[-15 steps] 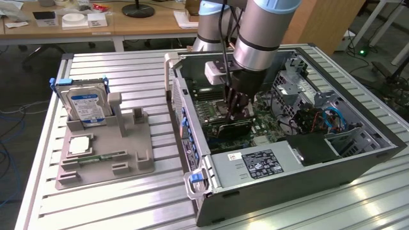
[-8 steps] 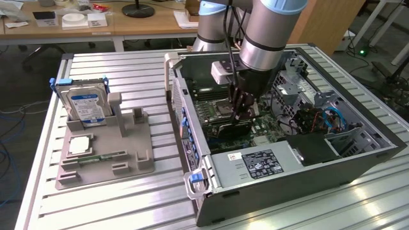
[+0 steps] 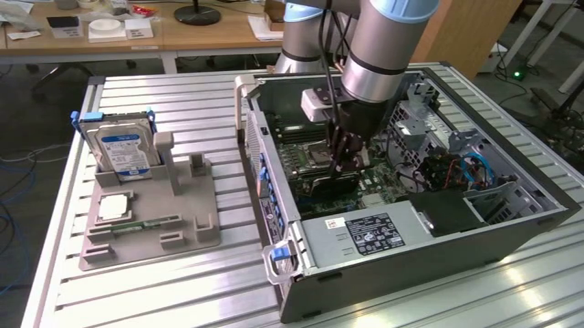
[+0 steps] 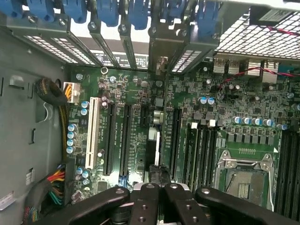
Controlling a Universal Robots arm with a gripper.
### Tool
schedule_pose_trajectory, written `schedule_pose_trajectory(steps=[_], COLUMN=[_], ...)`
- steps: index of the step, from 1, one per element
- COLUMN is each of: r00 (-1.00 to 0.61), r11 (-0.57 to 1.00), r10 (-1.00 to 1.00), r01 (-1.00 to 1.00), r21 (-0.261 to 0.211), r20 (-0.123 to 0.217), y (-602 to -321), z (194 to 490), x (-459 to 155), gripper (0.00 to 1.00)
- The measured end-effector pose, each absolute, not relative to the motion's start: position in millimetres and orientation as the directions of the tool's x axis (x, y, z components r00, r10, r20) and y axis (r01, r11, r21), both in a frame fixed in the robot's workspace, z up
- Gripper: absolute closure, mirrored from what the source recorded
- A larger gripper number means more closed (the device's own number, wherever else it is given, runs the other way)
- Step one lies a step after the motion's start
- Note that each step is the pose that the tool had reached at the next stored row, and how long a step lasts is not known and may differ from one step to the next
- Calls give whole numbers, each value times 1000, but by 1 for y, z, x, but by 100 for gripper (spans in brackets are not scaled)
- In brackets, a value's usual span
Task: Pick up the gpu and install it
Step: 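Press down on the gpu until it lock into place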
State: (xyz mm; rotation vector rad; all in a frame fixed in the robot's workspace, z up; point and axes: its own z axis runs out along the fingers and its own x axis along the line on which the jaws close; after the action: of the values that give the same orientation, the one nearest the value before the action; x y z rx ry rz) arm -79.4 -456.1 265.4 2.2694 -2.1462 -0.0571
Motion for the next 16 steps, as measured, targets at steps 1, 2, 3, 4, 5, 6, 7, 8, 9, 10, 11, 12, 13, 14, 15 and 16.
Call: schedule_pose_trajectory(steps=[1,2,3,4,5,6,7,8,9,10,11,12,13,14,15,16], r00=[55,56,56,56,56,56,55,55,55,55,55,55,55,55,56,55], r11=[-56,-56,-56,-56,-56,-56,-56,-56,-56,-56,-56,-56,-56,-56,-56,-56], r10=[-998,-998,-998,-998,-998,-998,-998,-998,-998,-998,-998,-998,-998,-998,-998,-998], r01=[-998,-998,-998,-998,-998,-998,-998,-998,-998,-998,-998,-998,-998,-998,-998,-998], r21=[38,38,38,38,38,38,38,38,38,38,37,36,37,37,37,37], r20=[-14,-14,-14,-14,-14,-14,-16,-16,-17,-18,-18,-19,-18,-18,-18,-18], y=[-456,-456,-456,-456,-456,-456,-456,-456,-456,-456,-456,-456,-456,-456,-456,-456], z=[265,264,263,262,261,261,261,261,261,261,262,263,264,265,266,267], x=[-79,-79,-79,-79,-79,-79,-79,-79,-79,-79,-79,-79,-79,-79,-79,-79], gripper=[89,89,89,89,89,89,89,89,89,89,89,89,89,89,89,89])
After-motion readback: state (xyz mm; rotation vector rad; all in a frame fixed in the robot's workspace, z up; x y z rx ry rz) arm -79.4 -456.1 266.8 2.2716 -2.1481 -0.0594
